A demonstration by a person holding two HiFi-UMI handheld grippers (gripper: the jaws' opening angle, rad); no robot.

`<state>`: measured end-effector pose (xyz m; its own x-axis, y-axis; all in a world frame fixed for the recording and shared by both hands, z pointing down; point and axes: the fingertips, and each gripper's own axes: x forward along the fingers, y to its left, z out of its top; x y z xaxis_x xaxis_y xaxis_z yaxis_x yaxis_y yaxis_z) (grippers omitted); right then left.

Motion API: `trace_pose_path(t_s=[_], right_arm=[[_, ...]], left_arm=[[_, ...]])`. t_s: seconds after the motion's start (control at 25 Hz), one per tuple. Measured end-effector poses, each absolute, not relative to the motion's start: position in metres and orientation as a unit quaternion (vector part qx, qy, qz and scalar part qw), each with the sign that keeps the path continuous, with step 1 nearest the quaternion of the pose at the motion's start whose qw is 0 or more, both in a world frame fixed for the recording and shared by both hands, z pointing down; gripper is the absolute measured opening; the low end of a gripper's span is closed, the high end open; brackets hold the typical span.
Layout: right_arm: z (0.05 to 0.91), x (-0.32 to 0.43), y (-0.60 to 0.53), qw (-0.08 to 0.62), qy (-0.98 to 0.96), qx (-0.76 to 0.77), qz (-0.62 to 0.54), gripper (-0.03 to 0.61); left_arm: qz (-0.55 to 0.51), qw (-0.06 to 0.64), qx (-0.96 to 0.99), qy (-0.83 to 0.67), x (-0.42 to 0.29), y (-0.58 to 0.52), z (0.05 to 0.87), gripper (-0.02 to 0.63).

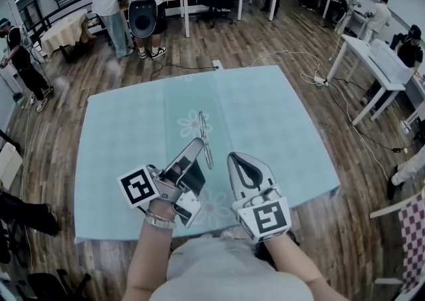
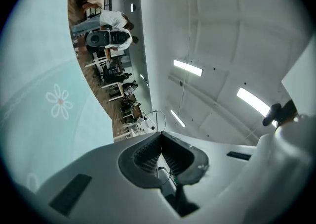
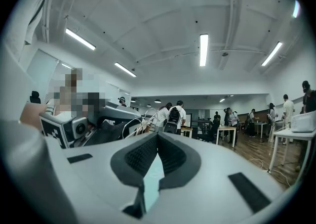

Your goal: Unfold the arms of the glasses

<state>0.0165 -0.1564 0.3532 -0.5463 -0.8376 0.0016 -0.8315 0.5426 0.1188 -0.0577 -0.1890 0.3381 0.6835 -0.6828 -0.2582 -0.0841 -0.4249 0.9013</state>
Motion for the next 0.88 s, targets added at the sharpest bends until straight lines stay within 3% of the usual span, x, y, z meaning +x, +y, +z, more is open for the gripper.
trace_pose_path(t_s=[0.52, 0.56, 0.64, 0.88], right_arm=[[0.357, 0.004, -0.148, 0.044, -0.896, 0.438, -0.066, 0.011], [0.357, 0.004, -0.147, 0.046, -0.897, 0.434, -0.066, 0.023], [0.36, 0.003, -0.145, 0.05, -0.901, 0.426, -0.064, 0.109], [0.368, -0.006, -0.136, 0.085, -0.905, 0.408, -0.091, 0.115]], left_arm=[[-0.352, 0.549, 0.729, -0.208, -0.063, -0.198, 0.334, 0.011], [-0.351, 0.552, 0.726, -0.209, -0.063, -0.199, 0.334, 0.011], [-0.351, 0.559, 0.721, -0.212, -0.063, -0.2, 0.335, 0.011], [-0.347, 0.575, 0.708, -0.218, -0.062, -0.2, 0.337, 0.011]])
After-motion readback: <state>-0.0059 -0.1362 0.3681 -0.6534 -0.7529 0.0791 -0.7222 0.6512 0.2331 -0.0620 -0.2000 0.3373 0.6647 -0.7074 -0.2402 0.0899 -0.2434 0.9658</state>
